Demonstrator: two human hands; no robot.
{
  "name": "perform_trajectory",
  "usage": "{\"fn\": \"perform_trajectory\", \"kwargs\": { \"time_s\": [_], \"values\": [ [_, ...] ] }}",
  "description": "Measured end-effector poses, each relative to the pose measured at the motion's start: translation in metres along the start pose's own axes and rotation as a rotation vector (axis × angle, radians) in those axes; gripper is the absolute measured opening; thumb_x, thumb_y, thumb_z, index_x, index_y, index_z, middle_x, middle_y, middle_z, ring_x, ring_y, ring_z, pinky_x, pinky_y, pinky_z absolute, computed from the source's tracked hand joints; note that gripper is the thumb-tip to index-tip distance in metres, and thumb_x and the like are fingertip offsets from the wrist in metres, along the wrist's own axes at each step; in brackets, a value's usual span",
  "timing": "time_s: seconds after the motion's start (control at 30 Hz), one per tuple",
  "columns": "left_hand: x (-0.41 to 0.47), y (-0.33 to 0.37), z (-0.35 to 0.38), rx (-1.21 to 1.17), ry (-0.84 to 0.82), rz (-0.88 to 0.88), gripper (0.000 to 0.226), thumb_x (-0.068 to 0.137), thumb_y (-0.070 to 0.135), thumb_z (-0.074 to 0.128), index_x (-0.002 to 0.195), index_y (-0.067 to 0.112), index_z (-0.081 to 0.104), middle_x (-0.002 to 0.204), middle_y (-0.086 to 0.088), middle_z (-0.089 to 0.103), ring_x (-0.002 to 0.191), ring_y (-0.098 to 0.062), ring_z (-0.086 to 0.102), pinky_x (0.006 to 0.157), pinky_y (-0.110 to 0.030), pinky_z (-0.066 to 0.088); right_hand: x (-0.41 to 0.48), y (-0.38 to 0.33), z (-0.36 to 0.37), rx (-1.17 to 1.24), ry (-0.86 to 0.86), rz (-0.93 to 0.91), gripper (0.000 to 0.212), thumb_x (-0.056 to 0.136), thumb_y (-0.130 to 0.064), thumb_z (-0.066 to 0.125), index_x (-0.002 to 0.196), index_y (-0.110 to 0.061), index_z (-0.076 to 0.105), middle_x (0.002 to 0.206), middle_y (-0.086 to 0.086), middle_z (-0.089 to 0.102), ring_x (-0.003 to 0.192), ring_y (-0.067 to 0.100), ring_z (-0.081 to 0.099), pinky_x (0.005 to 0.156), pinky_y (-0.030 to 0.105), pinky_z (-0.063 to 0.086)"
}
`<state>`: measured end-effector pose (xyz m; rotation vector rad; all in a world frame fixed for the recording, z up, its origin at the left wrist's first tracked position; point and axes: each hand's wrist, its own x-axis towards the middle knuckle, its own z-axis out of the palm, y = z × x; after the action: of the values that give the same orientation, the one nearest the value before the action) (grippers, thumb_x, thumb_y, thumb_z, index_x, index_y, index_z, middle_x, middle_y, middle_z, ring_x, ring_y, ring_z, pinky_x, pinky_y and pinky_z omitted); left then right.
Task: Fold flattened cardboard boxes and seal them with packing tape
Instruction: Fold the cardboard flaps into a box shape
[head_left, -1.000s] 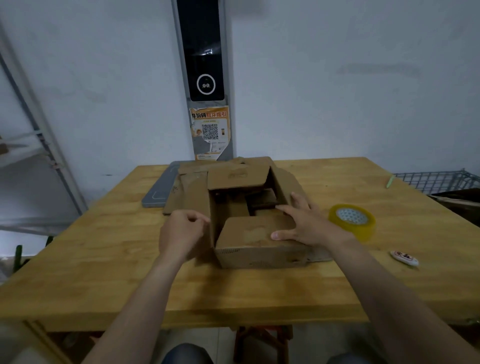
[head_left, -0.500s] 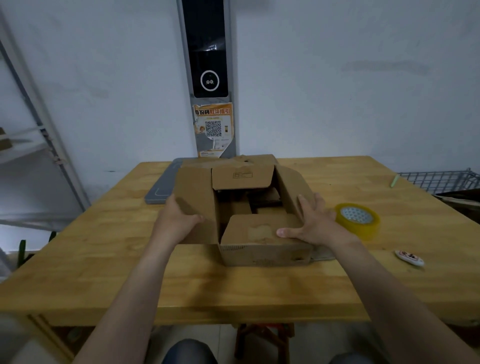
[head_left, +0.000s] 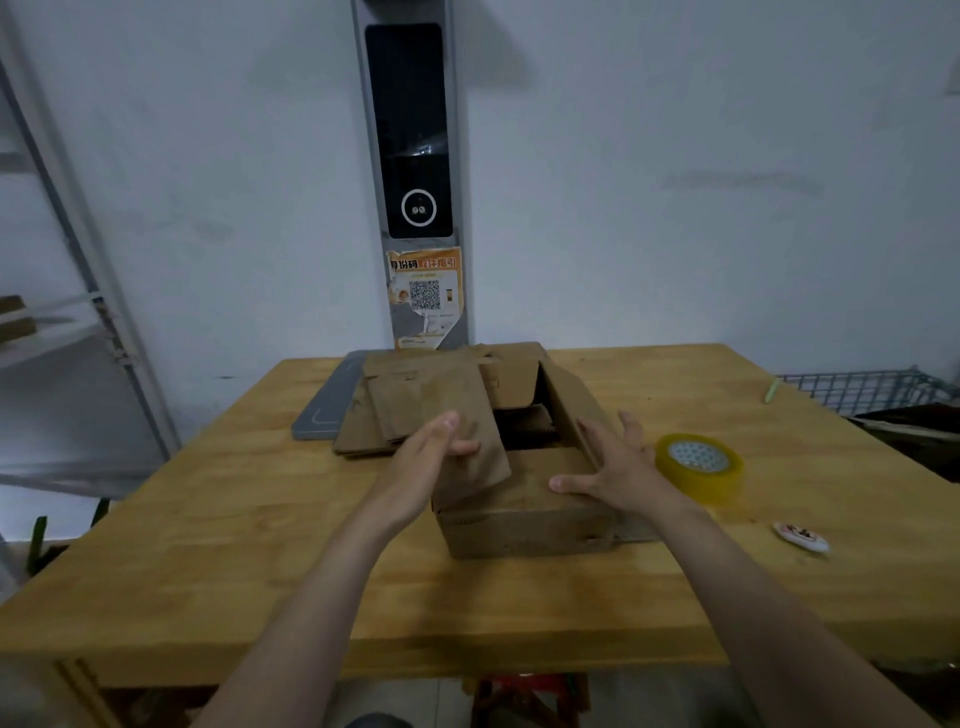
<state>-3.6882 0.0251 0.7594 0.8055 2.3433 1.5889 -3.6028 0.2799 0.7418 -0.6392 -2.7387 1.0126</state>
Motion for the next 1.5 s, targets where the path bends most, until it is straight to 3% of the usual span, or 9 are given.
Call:
{"fn": "perform_trajectory", "kwargs": {
  "time_s": [0.33, 0.4, 0.57, 0.67, 0.8, 0.9, 1.0, 1.17, 1.5],
  "values": [
    [0.028, -0.008, 0.021, -0.049, 0.083, -0.195, 0.047, 0.108, 0.054, 0.017, 0.114, 0.044, 0.063, 0.115, 0.014, 0.075, 0.131, -0.008, 0.039, 0.098, -0.037, 0.023, -0.012, -0.007, -0.028, -0.013, 0.494, -0.138, 0.039, 0.091, -0.047, 0.07, 0.128, -0.036, 0.064, 0.16, -0.004, 0.021, 0.142, 0.032, 0.029, 0.107, 0.052, 0.042],
    [0.03, -0.008, 0.022, -0.06, 0.1, -0.207, 0.048, 0.109, 0.049, 0.017, 0.126, 0.037, 0.061, 0.108, 0.014, 0.077, 0.126, -0.008, 0.04, 0.097, -0.037, 0.024, -0.019, -0.025, -0.04, 0.024, 0.599, -0.268, 0.03, 0.095, -0.039, 0.066, 0.125, -0.032, 0.067, 0.157, -0.003, 0.027, 0.141, 0.026, 0.032, 0.105, 0.043, 0.044],
    [0.031, -0.013, 0.026, -0.097, 0.154, -0.219, 0.051, 0.109, 0.051, 0.023, 0.143, 0.027, 0.053, 0.102, 0.015, 0.076, 0.109, -0.007, 0.048, 0.095, -0.037, 0.026, -0.029, -0.064, -0.04, 0.331, 0.438, -0.455, 0.032, 0.101, -0.037, 0.058, 0.132, -0.031, 0.062, 0.145, -0.009, 0.04, 0.125, 0.015, 0.052, 0.102, 0.037, 0.05],
    [0.036, -0.018, 0.024, -0.164, 0.173, -0.251, 0.049, 0.112, 0.038, 0.029, 0.135, 0.015, 0.066, 0.135, 0.014, 0.061, 0.134, -0.013, 0.042, 0.098, -0.029, 0.024, -0.026, -0.062, -0.02, 0.193, 0.201, -0.292, 0.035, 0.103, -0.047, 0.047, 0.12, -0.026, 0.07, 0.116, -0.009, 0.068, 0.103, 0.011, 0.064, 0.085, 0.035, 0.054],
    [0.045, -0.023, 0.019, -0.2, 0.218, -0.279, 0.044, 0.112, 0.028, 0.032, 0.15, 0.011, 0.049, 0.08, 0.025, 0.072, 0.135, -0.015, 0.042, 0.11, -0.035, 0.028, -0.019, -0.053, 0.01, -0.026, 0.085, -0.197, 0.064, 0.1, -0.064, 0.04, 0.065, -0.016, 0.063, 0.059, -0.004, 0.054, 0.065, 0.013, 0.047, 0.065, 0.034, 0.041],
    [0.059, -0.02, 0.017, -0.053, 0.179, -0.194, 0.042, 0.111, 0.022, 0.037, 0.152, 0.015, 0.041, 0.096, 0.009, 0.079, 0.1, -0.002, 0.061, 0.087, -0.021, 0.04, -0.011, -0.055, 0.014, -0.183, 0.021, -0.168, 0.043, 0.098, -0.063, 0.046, 0.107, -0.032, 0.076, 0.112, -0.004, 0.07, 0.129, 0.028, 0.04, 0.105, 0.047, 0.036],
    [0.085, -0.021, 0.003, 0.077, 0.16, -0.096, 0.041, 0.106, 0.011, 0.046, 0.146, 0.017, 0.049, 0.109, 0.01, 0.072, 0.108, -0.011, 0.067, 0.082, -0.024, 0.048, 0.0, -0.069, 0.016, -0.317, -0.064, -0.143, 0.044, 0.091, -0.068, 0.054, 0.127, -0.044, 0.064, 0.153, 0.0, 0.04, 0.146, 0.039, 0.017, 0.12, 0.051, 0.02],
    [0.142, -0.024, -0.019, 0.31, 0.117, -0.025, 0.059, 0.096, 0.021, 0.065, 0.151, 0.025, 0.043, 0.151, 0.0, 0.049, 0.135, -0.021, 0.05, 0.104, -0.038, 0.048, 0.013, -0.075, 0.024, -0.266, -0.097, -0.109, 0.045, 0.085, -0.065, 0.066, 0.119, -0.037, 0.059, 0.142, 0.002, 0.034, 0.141, 0.038, 0.013, 0.113, 0.049, 0.028],
    [0.191, -0.044, -0.034, 0.425, -0.013, -0.098, 0.087, 0.078, 0.063, 0.072, 0.152, 0.027, 0.043, 0.155, 0.0, 0.045, 0.14, -0.023, 0.045, 0.115, -0.047, 0.04, 0.008, -0.07, 0.013, -0.331, -0.22, -0.072, 0.06, 0.085, -0.072, 0.061, 0.138, -0.047, 0.049, 0.155, -0.004, 0.026, 0.15, 0.033, 0.002, 0.122, 0.049, 0.014]
  ]
}}
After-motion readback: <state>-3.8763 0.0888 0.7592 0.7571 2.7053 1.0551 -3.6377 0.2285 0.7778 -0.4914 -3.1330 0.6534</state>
